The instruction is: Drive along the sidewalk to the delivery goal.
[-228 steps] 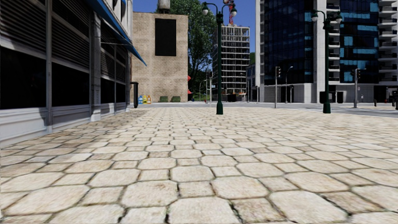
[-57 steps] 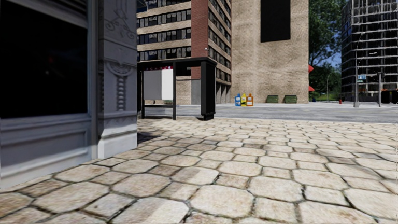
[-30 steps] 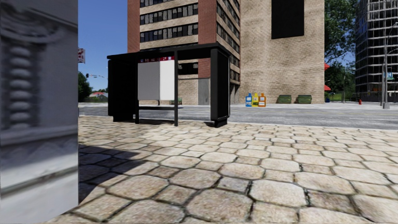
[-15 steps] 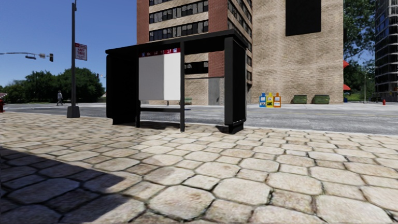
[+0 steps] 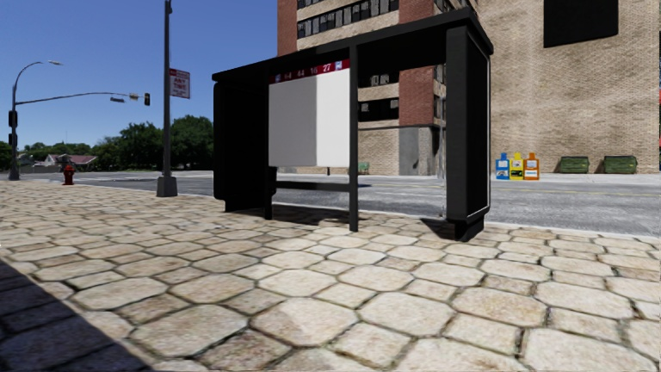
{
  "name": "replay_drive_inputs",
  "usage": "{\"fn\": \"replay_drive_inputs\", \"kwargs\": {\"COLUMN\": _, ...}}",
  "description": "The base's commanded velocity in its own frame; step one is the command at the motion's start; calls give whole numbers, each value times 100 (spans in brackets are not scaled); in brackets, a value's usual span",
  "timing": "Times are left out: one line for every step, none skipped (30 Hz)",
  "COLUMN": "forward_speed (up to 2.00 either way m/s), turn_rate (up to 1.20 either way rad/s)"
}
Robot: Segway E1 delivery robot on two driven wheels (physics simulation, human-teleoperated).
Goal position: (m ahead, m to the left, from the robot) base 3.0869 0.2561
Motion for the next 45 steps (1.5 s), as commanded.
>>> {"fn": "replay_drive_inputs", "kwargs": {"forward_speed": 192, "turn_rate": 43}}
{"fn": "replay_drive_inputs", "kwargs": {"forward_speed": 192, "turn_rate": 43}}
{"fn": "replay_drive_inputs", "kwargs": {"forward_speed": 192, "turn_rate": 43}}
{"fn": "replay_drive_inputs", "kwargs": {"forward_speed": 192, "turn_rate": 43}}
{"fn": "replay_drive_inputs", "kwargs": {"forward_speed": 192, "turn_rate": 43}}
{"fn": "replay_drive_inputs", "kwargs": {"forward_speed": 192, "turn_rate": 43}}
{"fn": "replay_drive_inputs", "kwargs": {"forward_speed": 192, "turn_rate": 43}}
{"fn": "replay_drive_inputs", "kwargs": {"forward_speed": 192, "turn_rate": 43}}
{"fn": "replay_drive_inputs", "kwargs": {"forward_speed": 192, "turn_rate": 43}}
{"fn": "replay_drive_inputs", "kwargs": {"forward_speed": 192, "turn_rate": 43}}
{"fn": "replay_drive_inputs", "kwargs": {"forward_speed": 192, "turn_rate": 43}}
{"fn": "replay_drive_inputs", "kwargs": {"forward_speed": 192, "turn_rate": 43}}
{"fn": "replay_drive_inputs", "kwargs": {"forward_speed": 192, "turn_rate": 43}}
{"fn": "replay_drive_inputs", "kwargs": {"forward_speed": 192, "turn_rate": 43}}
{"fn": "replay_drive_inputs", "kwargs": {"forward_speed": 192, "turn_rate": 43}}
{"fn": "replay_drive_inputs", "kwargs": {"forward_speed": 192, "turn_rate": 38}}
{"fn": "replay_drive_inputs", "kwargs": {"forward_speed": 192, "turn_rate": 38}}
{"fn": "replay_drive_inputs", "kwargs": {"forward_speed": 192, "turn_rate": 37}}
{"fn": "replay_drive_inputs", "kwargs": {"forward_speed": 191, "turn_rate": 36}}
{"fn": "replay_drive_inputs", "kwargs": {"forward_speed": 191, "turn_rate": 36}}
{"fn": "replay_drive_inputs", "kwargs": {"forward_speed": 191, "turn_rate": 42}}
{"fn": "replay_drive_inputs", "kwargs": {"forward_speed": 191, "turn_rate": 44}}
{"fn": "replay_drive_inputs", "kwargs": {"forward_speed": 191, "turn_rate": 45}}
{"fn": "replay_drive_inputs", "kwargs": {"forward_speed": 191, "turn_rate": 45}}
{"fn": "replay_drive_inputs", "kwargs": {"forward_speed": 191, "turn_rate": 45}}
{"fn": "replay_drive_inputs", "kwargs": {"forward_speed": 191, "turn_rate": 45}}
{"fn": "replay_drive_inputs", "kwargs": {"forward_speed": 191, "turn_rate": 45}}
{"fn": "replay_drive_inputs", "kwargs": {"forward_speed": 191, "turn_rate": 45}}
{"fn": "replay_drive_inputs", "kwargs": {"forward_speed": 191, "turn_rate": 45}}
{"fn": "replay_drive_inputs", "kwargs": {"forward_speed": 191, "turn_rate": 45}}
{"fn": "replay_drive_inputs", "kwargs": {"forward_speed": 187, "turn_rate": 2}}
{"fn": "replay_drive_inputs", "kwargs": {"forward_speed": 178, "turn_rate": 0}}
{"fn": "replay_drive_inputs", "kwargs": {"forward_speed": 178, "turn_rate": 0}}
{"fn": "replay_drive_inputs", "kwargs": {"forward_speed": 168, "turn_rate": 0}}
{"fn": "replay_drive_inputs", "kwargs": {"forward_speed": 164, "turn_rate": 0}}
{"fn": "replay_drive_inputs", "kwargs": {"forward_speed": 164, "turn_rate": 0}}
{"fn": "replay_drive_inputs", "kwargs": {"forward_speed": 161, "turn_rate": 0}}
{"fn": "replay_drive_inputs", "kwargs": {"forward_speed": 159, "turn_rate": 0}}
{"fn": "replay_drive_inputs", "kwargs": {"forward_speed": 157, "turn_rate": 0}}
{"fn": "replay_drive_inputs", "kwargs": {"forward_speed": 157, "turn_rate": 0}}
{"fn": "replay_drive_inputs", "kwargs": {"forward_speed": 157, "turn_rate": 0}}
{"fn": "replay_drive_inputs", "kwargs": {"forward_speed": 156, "turn_rate": 0}}
{"fn": "replay_drive_inputs", "kwargs": {"forward_speed": 156, "turn_rate": 0}}
{"fn": "replay_drive_inputs", "kwargs": {"forward_speed": 156, "turn_rate": 0}}
{"fn": "replay_drive_inputs", "kwargs": {"forward_speed": 155, "turn_rate": 0}}
